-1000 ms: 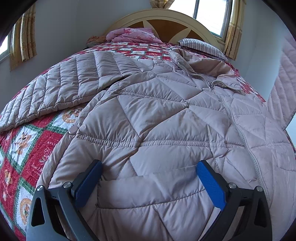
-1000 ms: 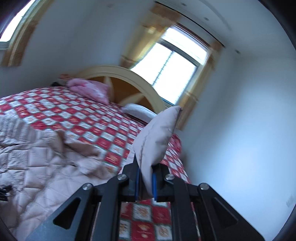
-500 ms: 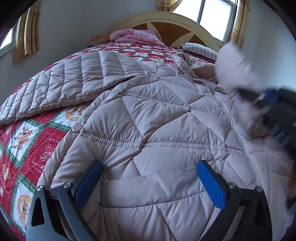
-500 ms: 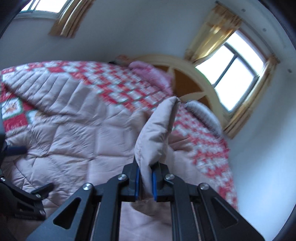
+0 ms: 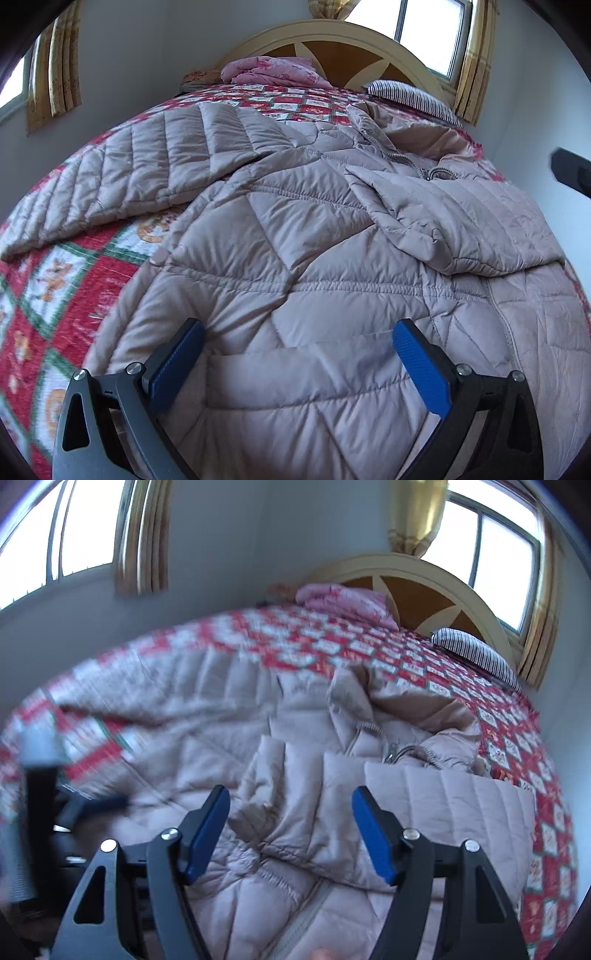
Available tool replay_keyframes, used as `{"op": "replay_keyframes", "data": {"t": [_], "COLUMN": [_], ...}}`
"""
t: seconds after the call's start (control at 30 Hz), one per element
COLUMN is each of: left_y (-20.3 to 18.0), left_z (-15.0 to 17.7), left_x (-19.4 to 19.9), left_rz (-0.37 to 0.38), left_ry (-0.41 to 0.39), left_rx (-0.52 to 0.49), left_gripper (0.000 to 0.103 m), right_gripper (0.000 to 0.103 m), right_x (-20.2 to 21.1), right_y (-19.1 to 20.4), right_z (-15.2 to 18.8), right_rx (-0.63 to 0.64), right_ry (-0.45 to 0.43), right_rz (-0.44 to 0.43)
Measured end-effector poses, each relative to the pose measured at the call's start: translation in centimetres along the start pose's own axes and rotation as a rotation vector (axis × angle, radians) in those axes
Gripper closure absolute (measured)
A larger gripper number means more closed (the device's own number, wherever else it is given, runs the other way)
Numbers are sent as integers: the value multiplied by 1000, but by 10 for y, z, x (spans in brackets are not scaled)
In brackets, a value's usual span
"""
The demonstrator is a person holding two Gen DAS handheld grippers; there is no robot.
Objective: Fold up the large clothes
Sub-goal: 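Carry the sleeve across the jacket body and lay it down with the right gripper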
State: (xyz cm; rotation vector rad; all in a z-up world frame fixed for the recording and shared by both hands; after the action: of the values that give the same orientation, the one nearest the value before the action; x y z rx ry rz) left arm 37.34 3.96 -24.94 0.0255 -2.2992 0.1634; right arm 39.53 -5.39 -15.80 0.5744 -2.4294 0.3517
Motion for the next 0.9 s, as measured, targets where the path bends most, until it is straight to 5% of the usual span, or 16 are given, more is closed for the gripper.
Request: {"op": "replay_keyframes", "data": {"t": [0.13,0.2,0.3,0.4,0.57,0.63,0.77,0.9], "left_y": [-6,-20,-58,-95,-109,-96,-74,-69], "left_z": [-21,-42,-75,-92,-83,-72,-64,-61], "left_x": [43,64,81,61,-30,-61,-77,-81], "left_rz": [-24,-7,68,102,-126,-208,-116,-108], "left_ry": [-65,-108,-138,-119,-100,-49,5,-3], "left_rx": [-75,-111,-165,-183,-257,-264,-145,-124], "left_gripper": [1,1,1,1,1,1,1,1], "right_gripper": [34,47,49,50,52,52,45,41], "right_x": [25,21,-8,-46,-70,-64,-22,9], "right_y": [-48,-89,-142,-139,-96,-96,-116,-189], "right_z": [0,12,47,80,92,90,76,45], "right_rx": [-57,-140,-260,-257,-96,-130,-253,-452], "right_ry": [-11,20,155,270,302,297,173,11], "right_rz": [137,240,367,341,373,325,210,310]}}
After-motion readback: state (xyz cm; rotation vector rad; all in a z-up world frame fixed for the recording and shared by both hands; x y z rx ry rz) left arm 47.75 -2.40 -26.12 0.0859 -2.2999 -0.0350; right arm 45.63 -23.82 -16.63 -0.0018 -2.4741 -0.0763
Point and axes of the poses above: each gripper's, at about its wrist camera, not at the fingertips, and x roughly against the way its jaws point, y to its left, z to its underside, the point moved 7 cm from there along -x, roughly the way its jaws point
